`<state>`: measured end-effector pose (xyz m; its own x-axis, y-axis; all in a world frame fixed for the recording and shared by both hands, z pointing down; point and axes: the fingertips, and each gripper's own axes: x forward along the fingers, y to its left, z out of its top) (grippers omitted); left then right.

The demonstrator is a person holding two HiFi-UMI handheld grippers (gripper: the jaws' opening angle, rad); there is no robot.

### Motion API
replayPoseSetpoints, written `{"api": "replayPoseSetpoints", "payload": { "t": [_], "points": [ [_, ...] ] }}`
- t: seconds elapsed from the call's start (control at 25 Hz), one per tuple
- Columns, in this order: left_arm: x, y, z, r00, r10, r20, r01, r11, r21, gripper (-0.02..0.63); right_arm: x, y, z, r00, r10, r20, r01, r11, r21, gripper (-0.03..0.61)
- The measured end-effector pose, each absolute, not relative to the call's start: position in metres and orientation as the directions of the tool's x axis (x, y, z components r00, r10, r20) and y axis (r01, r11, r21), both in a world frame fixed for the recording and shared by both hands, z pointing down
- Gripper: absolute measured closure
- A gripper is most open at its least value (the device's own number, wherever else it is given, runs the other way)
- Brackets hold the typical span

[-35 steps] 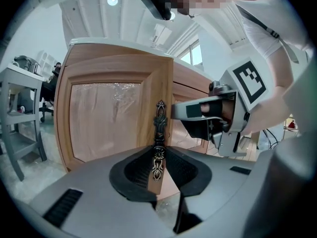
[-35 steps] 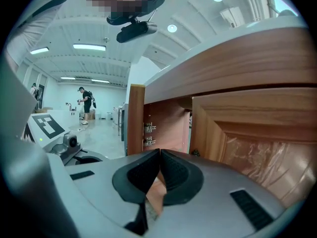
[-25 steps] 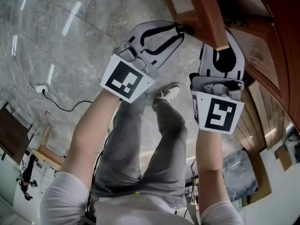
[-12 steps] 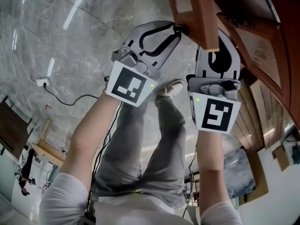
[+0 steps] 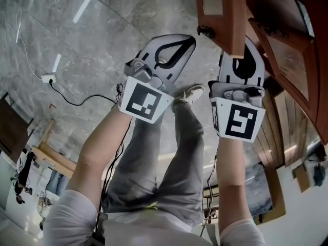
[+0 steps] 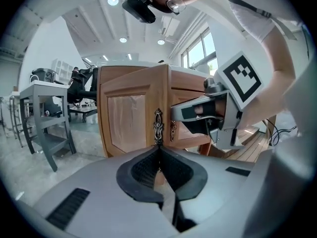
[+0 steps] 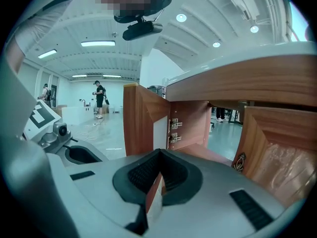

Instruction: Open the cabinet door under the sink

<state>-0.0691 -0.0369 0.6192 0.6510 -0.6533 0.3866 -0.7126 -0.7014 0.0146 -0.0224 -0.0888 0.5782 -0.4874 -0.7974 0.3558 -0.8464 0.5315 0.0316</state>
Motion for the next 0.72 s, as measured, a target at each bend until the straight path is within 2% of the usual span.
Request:
{"api": "replayPoseSetpoints", "payload": {
  "t": [0.24,0.48,0.72],
  "points": [
    [-0.082,-0.041,0.599,0.621,-0.690,0.373,-0.750,-0.661,0.026,0.597,-0.042,-0.091,0.571,-0.513,-0.778,0.363,-0.824,0.565,0.046,0.548],
    [-0.109,-0.050,0.580,0.574,-0.742,0.348,-0.798,-0.602,0.031,0.597,-0.068,-0.082,0.574,-0.537,-0.728,0.426,-0.785,0.616,0.064,0.548],
    [-0.136,-0.043,0.573,0.541,-0.757,0.366,-0.822,-0.568,0.040,0.598,-0.114,-0.077,0.560,-0.590,-0.709,0.387,-0.752,0.657,0.058,0.548]
  ]
}}
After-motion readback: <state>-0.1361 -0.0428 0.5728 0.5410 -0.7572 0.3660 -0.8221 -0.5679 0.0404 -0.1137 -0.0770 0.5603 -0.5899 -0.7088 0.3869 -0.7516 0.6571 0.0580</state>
